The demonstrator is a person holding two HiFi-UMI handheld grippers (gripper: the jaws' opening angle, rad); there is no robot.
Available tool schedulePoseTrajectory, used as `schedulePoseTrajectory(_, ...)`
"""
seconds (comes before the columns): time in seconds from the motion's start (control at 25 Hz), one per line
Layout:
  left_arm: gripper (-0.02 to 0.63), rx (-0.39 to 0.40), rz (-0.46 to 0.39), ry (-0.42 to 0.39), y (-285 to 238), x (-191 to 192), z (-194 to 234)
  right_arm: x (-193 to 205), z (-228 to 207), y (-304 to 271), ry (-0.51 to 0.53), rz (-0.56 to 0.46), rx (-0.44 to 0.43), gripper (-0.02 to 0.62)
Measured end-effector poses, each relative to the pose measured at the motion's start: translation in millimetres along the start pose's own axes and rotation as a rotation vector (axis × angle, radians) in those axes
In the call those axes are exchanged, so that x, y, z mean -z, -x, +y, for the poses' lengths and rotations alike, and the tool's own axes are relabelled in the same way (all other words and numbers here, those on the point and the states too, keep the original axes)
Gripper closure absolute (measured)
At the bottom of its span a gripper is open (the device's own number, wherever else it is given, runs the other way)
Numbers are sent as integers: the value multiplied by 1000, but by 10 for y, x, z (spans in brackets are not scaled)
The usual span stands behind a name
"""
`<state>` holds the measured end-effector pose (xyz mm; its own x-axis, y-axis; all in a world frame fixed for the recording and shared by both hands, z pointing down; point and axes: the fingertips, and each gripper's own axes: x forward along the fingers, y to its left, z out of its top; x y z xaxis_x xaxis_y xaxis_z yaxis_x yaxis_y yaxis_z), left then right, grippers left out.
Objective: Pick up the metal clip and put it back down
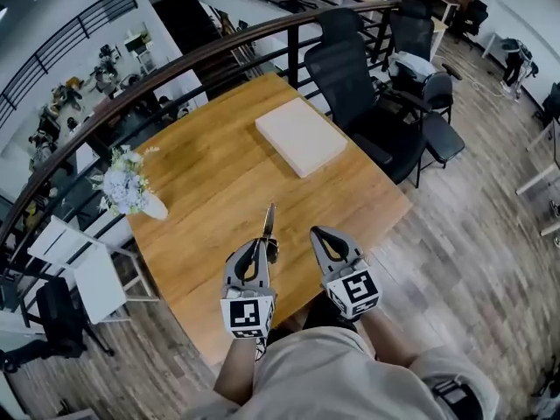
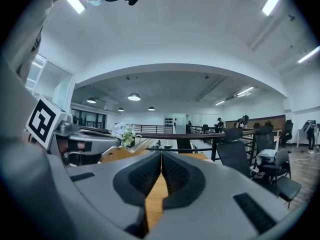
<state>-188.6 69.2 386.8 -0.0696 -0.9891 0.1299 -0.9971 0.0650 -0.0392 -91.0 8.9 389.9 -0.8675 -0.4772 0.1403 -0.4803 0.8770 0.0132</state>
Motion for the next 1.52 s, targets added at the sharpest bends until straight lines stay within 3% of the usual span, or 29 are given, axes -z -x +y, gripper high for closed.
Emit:
schedulePoseTrajectory(0.44, 580, 204, 111, -221, -868, 96, -814, 212, -1096, 347, -52, 28, 172, 569)
schedulePoseTrajectory(0.88, 580, 337, 200, -455, -1256, 384, -1370, 618, -1616, 726, -132, 72, 302, 569)
schedulePoseTrajectory(1.2, 580, 367, 248, -549, -1578, 565, -1633, 779, -1959, 786, -155, 90, 321, 569)
schedulePoseTrajectory(1.52, 580, 346, 337, -646, -1869, 979, -1769, 1247, -2235, 665, -200, 155, 291, 569)
